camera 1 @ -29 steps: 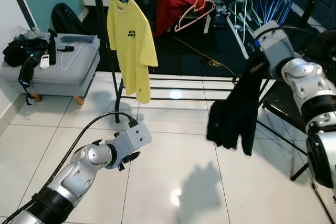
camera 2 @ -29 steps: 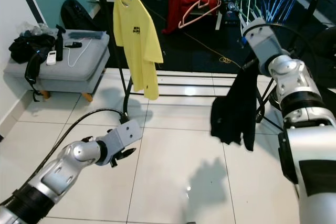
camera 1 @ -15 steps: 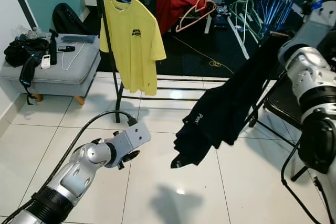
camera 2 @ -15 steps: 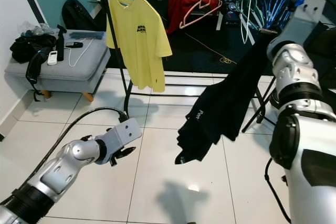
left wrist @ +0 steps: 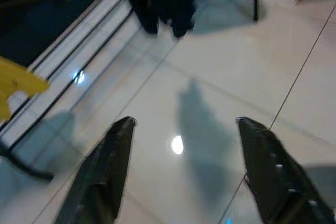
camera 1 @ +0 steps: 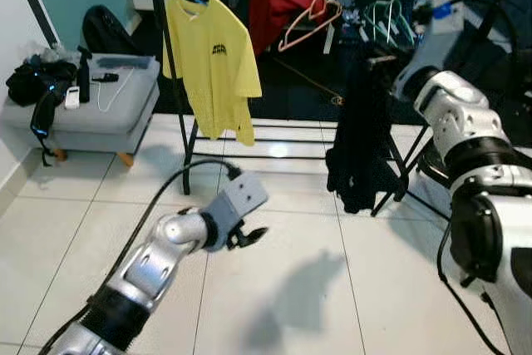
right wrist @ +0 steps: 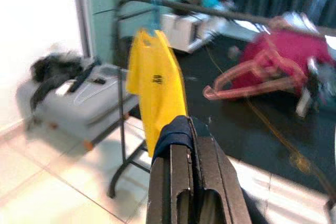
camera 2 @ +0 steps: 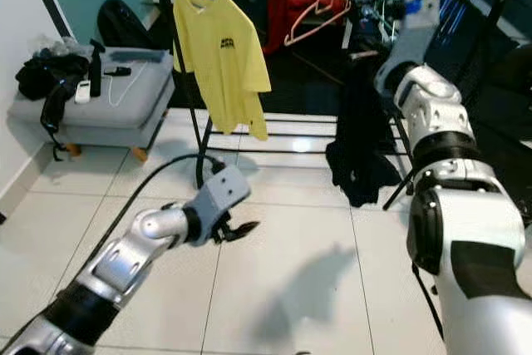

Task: Hang hanger

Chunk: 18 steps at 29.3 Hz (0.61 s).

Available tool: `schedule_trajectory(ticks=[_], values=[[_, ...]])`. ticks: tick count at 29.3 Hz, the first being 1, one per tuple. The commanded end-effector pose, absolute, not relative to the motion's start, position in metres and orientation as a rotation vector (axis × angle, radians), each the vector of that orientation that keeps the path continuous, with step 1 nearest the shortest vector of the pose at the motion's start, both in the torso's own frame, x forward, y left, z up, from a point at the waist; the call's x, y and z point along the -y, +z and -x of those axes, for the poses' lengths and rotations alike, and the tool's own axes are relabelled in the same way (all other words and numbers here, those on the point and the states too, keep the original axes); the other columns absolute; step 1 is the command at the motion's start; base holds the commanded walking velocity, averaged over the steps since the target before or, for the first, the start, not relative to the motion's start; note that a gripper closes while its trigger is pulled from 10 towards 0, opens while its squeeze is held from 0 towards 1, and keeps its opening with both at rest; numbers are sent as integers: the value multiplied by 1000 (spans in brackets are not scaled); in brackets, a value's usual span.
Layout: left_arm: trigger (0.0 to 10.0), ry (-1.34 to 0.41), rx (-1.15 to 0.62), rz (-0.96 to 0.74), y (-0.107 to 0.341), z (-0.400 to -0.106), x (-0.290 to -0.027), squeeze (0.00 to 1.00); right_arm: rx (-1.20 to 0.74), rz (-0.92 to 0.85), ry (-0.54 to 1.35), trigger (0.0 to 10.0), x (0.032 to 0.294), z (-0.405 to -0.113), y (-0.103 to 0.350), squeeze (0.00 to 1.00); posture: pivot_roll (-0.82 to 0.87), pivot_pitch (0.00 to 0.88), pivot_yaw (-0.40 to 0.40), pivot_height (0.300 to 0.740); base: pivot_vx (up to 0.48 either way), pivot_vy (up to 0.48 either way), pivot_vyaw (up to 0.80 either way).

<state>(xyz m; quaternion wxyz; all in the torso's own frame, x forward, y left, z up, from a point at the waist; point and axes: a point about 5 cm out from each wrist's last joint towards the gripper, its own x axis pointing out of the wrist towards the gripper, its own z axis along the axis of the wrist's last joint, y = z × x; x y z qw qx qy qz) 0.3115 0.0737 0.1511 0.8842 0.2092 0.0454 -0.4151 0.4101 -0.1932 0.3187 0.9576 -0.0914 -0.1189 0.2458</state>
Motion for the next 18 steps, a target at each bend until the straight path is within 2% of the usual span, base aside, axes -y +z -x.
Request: schedule_trajectory(ticks=[1,4,7,11,14,16,17,18], values=[[10000,-856,-87,-405,151,-313,-69,1000,267,277,606,0,171,-407,316,0,-69,120,-45,740,0,0,0],[10000,-789,-116,-395,148,-318,-72,1000,271,278,656,0,150,-407,309,0,-65,126,-44,740,0,0,0],[10000,-777,-129,-394,146,-319,-72,1000,273,273,669,0,144,-406,307,0,-64,127,-45,740,0,0,0],[10000,-684,-225,-394,133,-322,-74,1000,342,189,661,0,121,-406,317,0,-56,130,-44,740,0,0,0],[10000,-656,-249,-392,130,-322,-74,1000,363,163,647,0,118,-406,322,0,-56,130,-43,740,0,0,0],[10000,-539,-289,-424,121,-330,-84,1000,441,94,616,0,114,-404,343,0,-56,130,-44,740,0,0,0],[10000,-539,-289,-424,121,-330,-84,1000,441,94,616,0,114,-404,343,0,-56,130,-44,740,0,0,0],[10000,-476,-300,-449,115,-333,-92,737,481,53,616,0,113,-402,356,0,-58,129,-46,740,0,0,0]])
